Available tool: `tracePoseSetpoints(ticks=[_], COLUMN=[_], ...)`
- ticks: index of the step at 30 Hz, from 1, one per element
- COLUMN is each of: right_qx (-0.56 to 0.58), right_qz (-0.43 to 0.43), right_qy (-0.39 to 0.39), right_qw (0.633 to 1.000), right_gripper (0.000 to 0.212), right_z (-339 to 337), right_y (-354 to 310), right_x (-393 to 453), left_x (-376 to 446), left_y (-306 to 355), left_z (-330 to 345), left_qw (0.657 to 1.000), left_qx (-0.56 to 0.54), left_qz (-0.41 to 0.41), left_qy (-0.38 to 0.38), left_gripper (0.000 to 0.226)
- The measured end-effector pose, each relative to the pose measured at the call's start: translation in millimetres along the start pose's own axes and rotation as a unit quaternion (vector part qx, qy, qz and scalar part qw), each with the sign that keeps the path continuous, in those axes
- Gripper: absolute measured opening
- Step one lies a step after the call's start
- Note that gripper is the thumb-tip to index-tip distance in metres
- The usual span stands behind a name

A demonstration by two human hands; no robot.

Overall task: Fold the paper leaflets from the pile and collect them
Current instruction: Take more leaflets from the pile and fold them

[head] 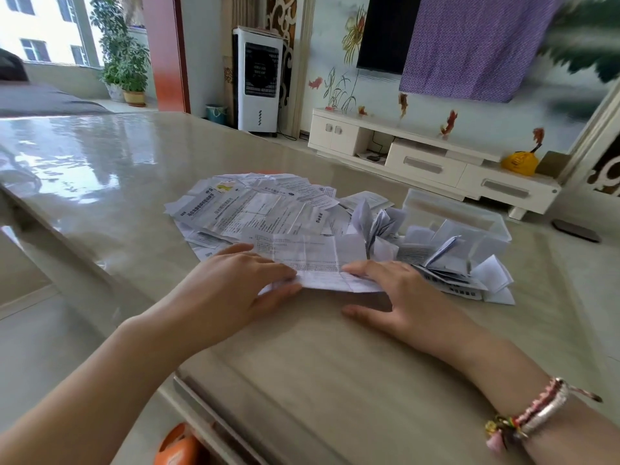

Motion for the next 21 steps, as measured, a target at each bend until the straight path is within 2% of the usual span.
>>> tracePoseSetpoints(ticks=[1,3,5,6,9,12,15,17,21], right_qx=[0.008,0.05,0.111,0.145,0.275,0.361,0.348,0.312,0.224], right_qz=[-0.001,0.005,0.026,0.041,0.092,0.146,0.176,0.19,0.202], right_qy=[0.01,0.042,0.072,0.083,0.112,0.127,0.116,0.106,0.114], right_qw=[1.0,0.998,0.991,0.985,0.95,0.912,0.914,0.925,0.946], right_gripper=[0.06,0.036,0.011,0.005,0.018,0.017,0.013,0.017,0.015], right_z=[-1.7,-6.0,-11.1,-12.5,-15.6,-15.1,-10.9,-7.6,-7.1], right_y=[-0.8,-1.2,-0.8,-0.4,0.5,6.7,13.7,16.3,20.1], right_x=[0.1,0.4,0.1,0.0,-0.3,0.3,-0.1,-0.2,0.9], left_x=[-1.3,-2.4,-1.2,-1.0,-1.1,0.9,6.4,9.3,11.5], left_y=[0.4,0.2,-2.5,-5.4,-15.3,-17.8,-11.5,-7.2,3.5], left_z=[-2.2,-6.7,-11.9,-14.7,-20.6,-22.3,-22.9,-16.2,0.4], left_qw=[1.0,1.0,0.999,0.998,0.985,0.98,0.983,0.99,0.996], left_qx=[-0.005,-0.009,-0.01,-0.021,-0.094,-0.083,-0.048,-0.001,0.075], left_qz=[0.004,0.001,-0.022,-0.041,-0.127,-0.158,-0.139,-0.112,-0.017], left_qy=[0.007,0.015,0.027,0.039,0.07,0.092,0.111,0.088,0.045], left_gripper=[0.052,0.053,0.06,0.059,0.056,0.07,0.076,0.079,0.054])
Point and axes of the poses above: each hand's wrist, its own x-axis towards the middle knuckle, its own z-axis out of the palm, y = z × x, the point moved 5 cm from there along x, towards the middle knuckle, and after that the axes turned 5 degrees about y, right-handed, at the moved point
